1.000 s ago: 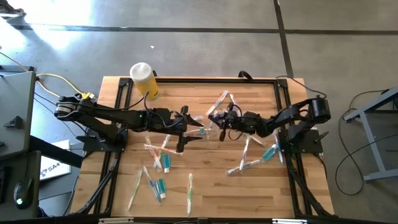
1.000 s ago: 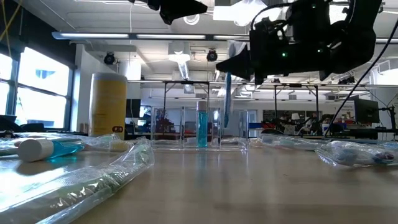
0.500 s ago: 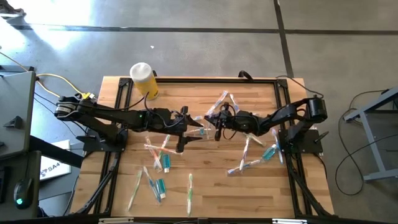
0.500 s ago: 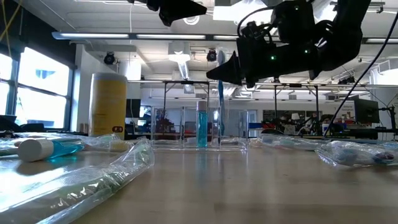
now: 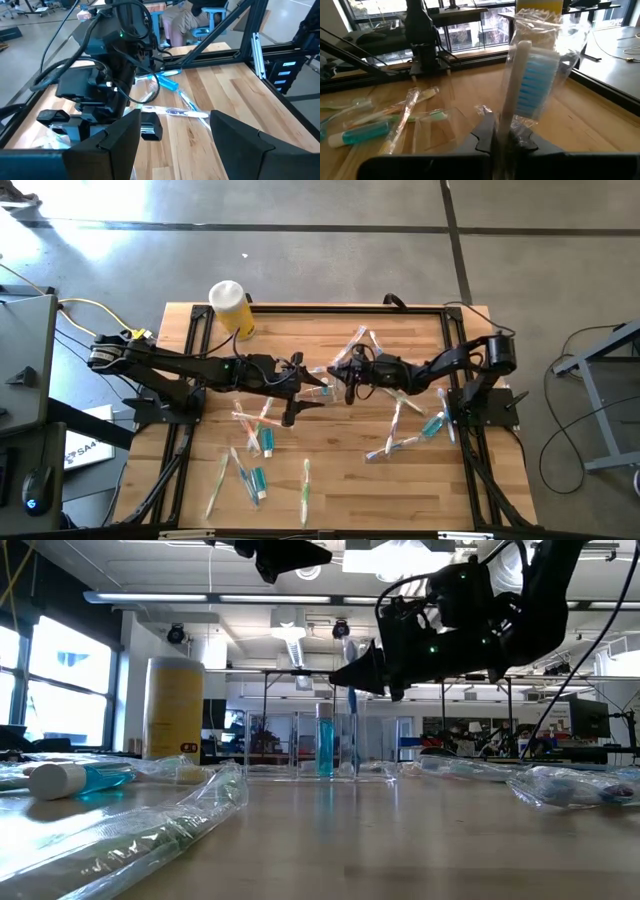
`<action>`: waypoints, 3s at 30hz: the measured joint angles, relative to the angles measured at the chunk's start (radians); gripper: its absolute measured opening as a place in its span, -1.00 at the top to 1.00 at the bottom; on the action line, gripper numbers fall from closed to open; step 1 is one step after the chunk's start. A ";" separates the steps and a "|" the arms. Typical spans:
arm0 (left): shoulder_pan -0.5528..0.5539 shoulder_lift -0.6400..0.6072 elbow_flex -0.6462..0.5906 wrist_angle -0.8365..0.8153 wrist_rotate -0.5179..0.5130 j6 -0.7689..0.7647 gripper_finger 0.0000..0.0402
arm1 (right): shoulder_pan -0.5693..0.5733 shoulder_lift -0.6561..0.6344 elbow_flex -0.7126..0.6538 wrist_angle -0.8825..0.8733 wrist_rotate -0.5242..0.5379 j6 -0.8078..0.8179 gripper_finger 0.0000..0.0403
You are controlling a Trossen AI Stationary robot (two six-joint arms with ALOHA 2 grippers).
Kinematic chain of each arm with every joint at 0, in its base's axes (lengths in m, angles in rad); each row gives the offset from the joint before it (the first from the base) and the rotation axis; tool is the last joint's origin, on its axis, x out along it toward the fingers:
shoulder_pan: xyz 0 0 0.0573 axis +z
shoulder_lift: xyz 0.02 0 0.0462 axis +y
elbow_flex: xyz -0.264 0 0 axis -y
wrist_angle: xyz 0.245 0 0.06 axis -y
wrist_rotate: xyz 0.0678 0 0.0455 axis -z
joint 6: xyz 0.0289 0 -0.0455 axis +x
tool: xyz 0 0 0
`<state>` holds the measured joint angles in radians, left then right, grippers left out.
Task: Pick & Place toothbrushing station
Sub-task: Put the blue toothbrush into the transparent organizer
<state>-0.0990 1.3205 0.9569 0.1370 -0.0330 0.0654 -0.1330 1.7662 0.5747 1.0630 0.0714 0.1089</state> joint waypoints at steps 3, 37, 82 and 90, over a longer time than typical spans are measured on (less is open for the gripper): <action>0.000 0.000 0.000 -0.002 0.000 -0.001 -0.14 | 0.003 0.001 -0.001 -0.006 -0.003 -0.005 0.77; 0.000 0.000 0.000 -0.036 -0.001 0.005 -0.14 | 0.101 -0.886 -0.001 -1.201 0.308 -0.163 -0.09; 0.000 0.024 0.000 -0.080 -0.001 -0.071 -0.14 | -0.326 -0.273 0.006 -1.476 0.181 -0.272 0.59; 0.000 0.061 -0.002 -0.095 0.000 -0.100 -0.14 | -0.261 -0.355 -0.009 -1.564 0.379 -0.224 0.89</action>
<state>-0.0990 1.3813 0.9548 0.0422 -0.0334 -0.0341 -0.3941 1.4113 0.5658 -0.5007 0.4504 -0.1155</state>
